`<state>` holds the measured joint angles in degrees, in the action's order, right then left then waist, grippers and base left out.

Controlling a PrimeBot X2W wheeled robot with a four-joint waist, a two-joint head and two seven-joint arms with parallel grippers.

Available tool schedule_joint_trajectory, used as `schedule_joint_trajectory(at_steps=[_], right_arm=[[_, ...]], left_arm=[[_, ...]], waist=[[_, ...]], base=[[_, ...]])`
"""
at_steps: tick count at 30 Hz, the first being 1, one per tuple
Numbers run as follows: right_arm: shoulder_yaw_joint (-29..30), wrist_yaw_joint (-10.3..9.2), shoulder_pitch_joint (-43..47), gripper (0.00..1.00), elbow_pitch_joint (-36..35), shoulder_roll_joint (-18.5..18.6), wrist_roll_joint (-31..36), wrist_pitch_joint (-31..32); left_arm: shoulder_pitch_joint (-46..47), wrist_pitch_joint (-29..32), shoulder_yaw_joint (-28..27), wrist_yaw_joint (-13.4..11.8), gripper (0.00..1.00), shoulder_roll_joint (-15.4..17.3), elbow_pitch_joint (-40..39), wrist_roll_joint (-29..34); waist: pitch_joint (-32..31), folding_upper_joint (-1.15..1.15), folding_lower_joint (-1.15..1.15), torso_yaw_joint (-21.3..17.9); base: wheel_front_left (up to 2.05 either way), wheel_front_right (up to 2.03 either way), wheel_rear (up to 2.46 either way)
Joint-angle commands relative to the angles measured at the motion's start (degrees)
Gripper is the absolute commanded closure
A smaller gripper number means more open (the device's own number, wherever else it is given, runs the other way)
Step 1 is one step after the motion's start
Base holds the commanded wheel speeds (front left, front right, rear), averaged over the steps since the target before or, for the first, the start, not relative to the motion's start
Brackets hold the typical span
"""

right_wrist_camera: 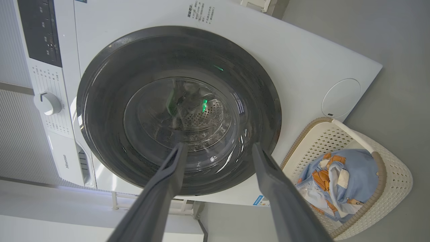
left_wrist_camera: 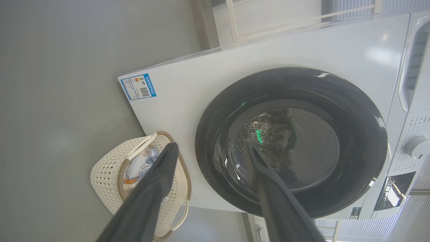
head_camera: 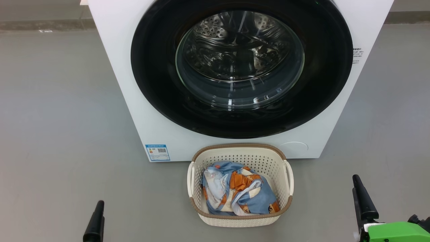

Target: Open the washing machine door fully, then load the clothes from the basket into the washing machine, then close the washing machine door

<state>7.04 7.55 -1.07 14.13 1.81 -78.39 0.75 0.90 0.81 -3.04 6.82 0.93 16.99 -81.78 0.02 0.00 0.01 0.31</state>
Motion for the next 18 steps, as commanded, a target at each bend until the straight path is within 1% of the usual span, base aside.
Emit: schedule_joint_trajectory(at_steps=[1,8,10,18], right_arm=[[-0.47,-0.02,-1.05,0.00,-2.05,0.62,1.98,-0.72],[-1.90,-0.02,-1.01,0.00,-3.13,1.74,8.97,-1.89],[-2.25,-0.02,-1.03,0.00,-3.27,1.98,10.10,-2.06],[-4.58,-0.03,-1.35,0.00,-4.07,3.59,18.71,-3.40]], left_arm=[[1.72,-0.69,-0.74,0.31,0.00,0.99,-1.82,2.03],[1.57,-1.87,-0.97,0.29,0.00,1.07,-2.56,11.08],[1.55,-2.04,-0.93,0.25,0.00,1.08,-2.65,12.21],[1.31,-3.39,-0.02,-0.07,0.00,1.16,-3.48,23.94]], waist=[[-0.04,0.00,0.00,0.02],[-0.13,0.00,0.00,0.09],[-0.13,0.00,0.00,0.10],[-0.14,0.00,0.00,0.03]], base=[[0.00,0.00,0.00],[0.00,0.00,0.00],[0.00,0.00,0.00],[0.00,0.00,0.00]])
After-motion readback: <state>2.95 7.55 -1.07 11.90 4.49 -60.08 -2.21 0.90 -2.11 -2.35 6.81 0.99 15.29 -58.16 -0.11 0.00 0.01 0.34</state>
